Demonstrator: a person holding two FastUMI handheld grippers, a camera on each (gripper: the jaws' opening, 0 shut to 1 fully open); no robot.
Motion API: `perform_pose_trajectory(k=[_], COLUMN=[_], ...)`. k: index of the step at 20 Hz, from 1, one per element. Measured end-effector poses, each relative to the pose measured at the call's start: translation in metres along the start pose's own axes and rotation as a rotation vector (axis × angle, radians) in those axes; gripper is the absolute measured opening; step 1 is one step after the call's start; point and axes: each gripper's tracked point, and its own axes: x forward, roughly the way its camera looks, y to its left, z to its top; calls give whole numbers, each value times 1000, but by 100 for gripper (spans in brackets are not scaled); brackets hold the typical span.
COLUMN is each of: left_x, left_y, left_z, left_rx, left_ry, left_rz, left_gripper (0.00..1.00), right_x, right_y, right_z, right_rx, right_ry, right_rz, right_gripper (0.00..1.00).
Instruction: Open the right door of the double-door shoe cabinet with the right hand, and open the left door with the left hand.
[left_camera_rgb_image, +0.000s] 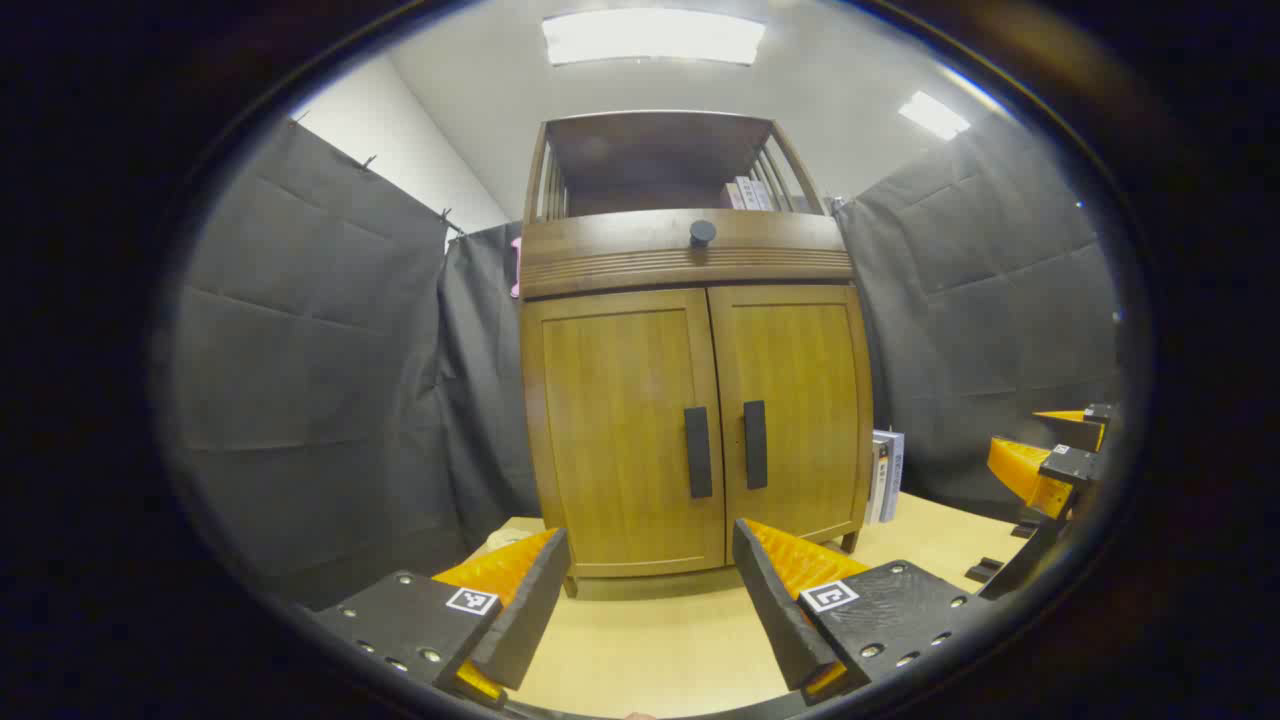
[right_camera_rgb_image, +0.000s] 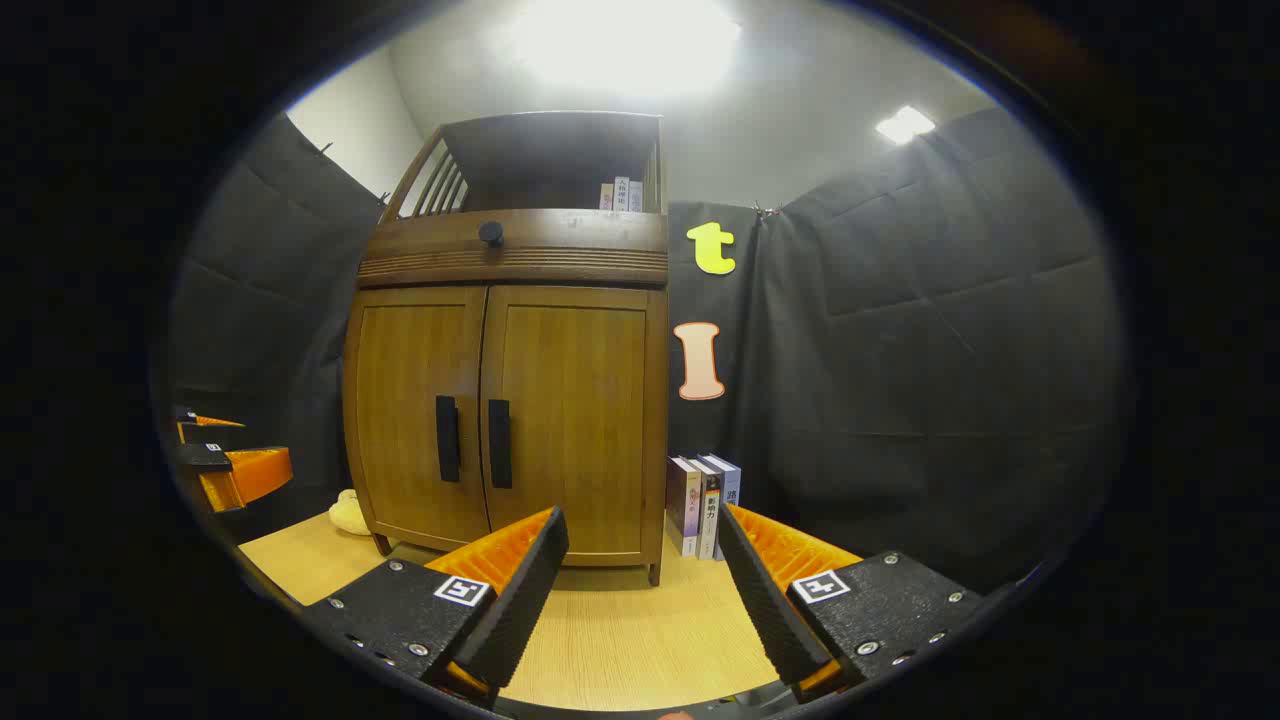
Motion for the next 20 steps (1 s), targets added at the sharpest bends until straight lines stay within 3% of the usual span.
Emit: perform_pose_trajectory(k=[1,7,8,10,11,12,13,15,16,20], left_x=[0,0,0,1,2,3,5,9,11,13], left_y=[0,-1,-2,-2,-2,-2,-2,0,0,10], left_z=[0,5,6,8,9,8,8,6,6,10], left_rx=[-2,3,2,1,0,0,0,1,-1,-7], left_ry=[0,-16,-20,-24,-24,-24,-22,-19,-16,-19], left_rz=[-2,-19,-22,-23,-23,-24,-24,-23,-23,-9], left_gripper=[93,93,100,100,93,93,100,100,93,93], right_x=[1,1,1,2,2,2,2,5,6,17], right_y=[0,6,7,11,13,15,17,21,22,31], right_z=[-2,-1,0,-3,-3,-3,-3,-1,0,9], right_rx=[0,20,17,9,7,7,9,10,7,11], right_ry=[3,3,4,13,16,16,15,10,10,-9], right_rz=[2,40,44,57,66,72,78,85,88,111], right_gripper=[94,93,93,94,94,93,94,94,93,94])
